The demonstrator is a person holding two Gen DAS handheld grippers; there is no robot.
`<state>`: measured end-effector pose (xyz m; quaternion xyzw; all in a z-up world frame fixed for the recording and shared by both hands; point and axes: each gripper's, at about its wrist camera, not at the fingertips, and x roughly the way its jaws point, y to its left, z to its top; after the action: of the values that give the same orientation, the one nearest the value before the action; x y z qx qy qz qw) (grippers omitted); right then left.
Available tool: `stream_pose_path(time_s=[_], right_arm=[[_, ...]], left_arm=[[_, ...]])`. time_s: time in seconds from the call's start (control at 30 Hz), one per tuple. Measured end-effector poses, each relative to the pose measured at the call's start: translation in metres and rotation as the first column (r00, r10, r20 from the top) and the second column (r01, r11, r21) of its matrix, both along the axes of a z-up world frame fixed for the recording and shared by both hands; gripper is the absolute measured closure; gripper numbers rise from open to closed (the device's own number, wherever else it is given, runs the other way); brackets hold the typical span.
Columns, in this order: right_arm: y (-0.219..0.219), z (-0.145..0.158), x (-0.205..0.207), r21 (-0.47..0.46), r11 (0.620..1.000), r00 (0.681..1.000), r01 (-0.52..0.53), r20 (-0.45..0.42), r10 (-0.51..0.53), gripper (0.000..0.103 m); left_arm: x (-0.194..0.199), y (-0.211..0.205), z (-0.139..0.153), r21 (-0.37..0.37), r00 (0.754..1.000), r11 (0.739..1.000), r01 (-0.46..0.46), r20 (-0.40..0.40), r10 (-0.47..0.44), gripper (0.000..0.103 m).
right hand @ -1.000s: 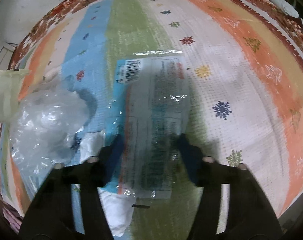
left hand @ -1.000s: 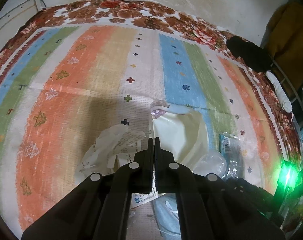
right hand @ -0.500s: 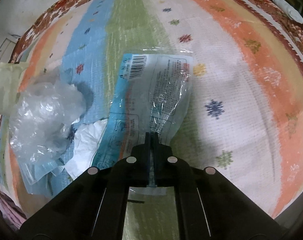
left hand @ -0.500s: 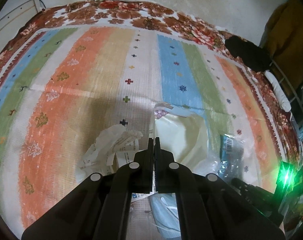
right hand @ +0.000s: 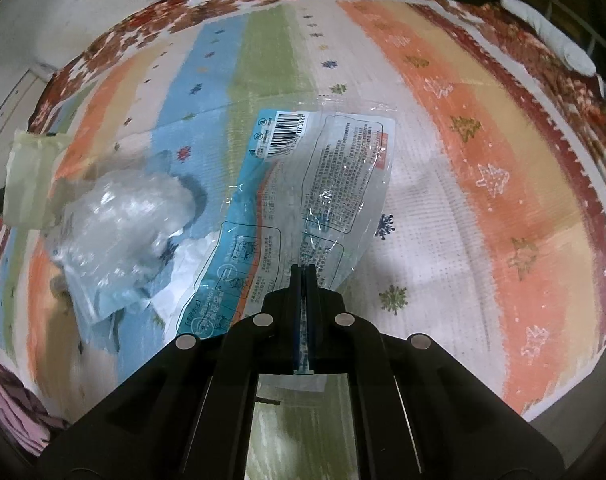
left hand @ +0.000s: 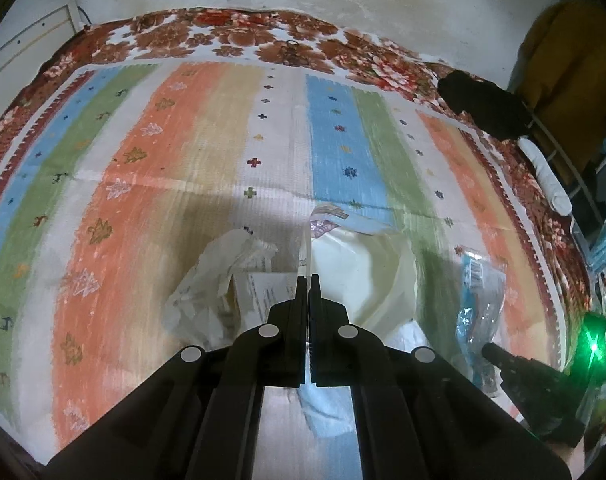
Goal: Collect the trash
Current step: 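Close the right gripper on the blue-and-white plastic wrapper and lift it, then carry the wrapper with the right gripper over the black bin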
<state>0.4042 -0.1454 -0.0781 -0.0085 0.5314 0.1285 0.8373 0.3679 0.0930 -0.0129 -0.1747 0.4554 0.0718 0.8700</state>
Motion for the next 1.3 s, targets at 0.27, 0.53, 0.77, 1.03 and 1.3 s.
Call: stream_pose_path(time_s=[0.27,0.53,0.77,1.03,1.3], right_arm=[[0.009,0.034,-0.033,0.051,0.997,0.997,-0.057,0.047,0.055,0.102],[0.015,0.059,-0.068,0.069,0.994,0.993,-0.09,0.081,0.084,0.102],[0.026,0.078,-0.104,0.067,0.986,0.982,-0.155,0.117,0.146,0.102],[0.02,0.092,-0.148,0.126,0.974,0.976,-0.186,0.142,0.168,0.102],[0.013,0.093,-0.19,0.149,0.964,0.968,-0.22,0.156,0.197,0.102]], left_arm=[[-0.038,0.004,0.019,-0.05,1.0,0.999,0.016,0.021,-0.015,0.103],[-0.072,-0.004,0.022,-0.043,0.998,0.998,0.052,-0.03,-0.053,0.103],[-0.104,-0.011,0.032,-0.058,0.998,0.996,0.065,-0.001,-0.066,0.103],[-0.14,-0.022,0.045,-0.1,0.996,0.992,0.078,0.052,-0.073,0.103],[-0.171,-0.025,0.049,-0.152,0.994,0.985,0.079,0.08,-0.068,0.103]])
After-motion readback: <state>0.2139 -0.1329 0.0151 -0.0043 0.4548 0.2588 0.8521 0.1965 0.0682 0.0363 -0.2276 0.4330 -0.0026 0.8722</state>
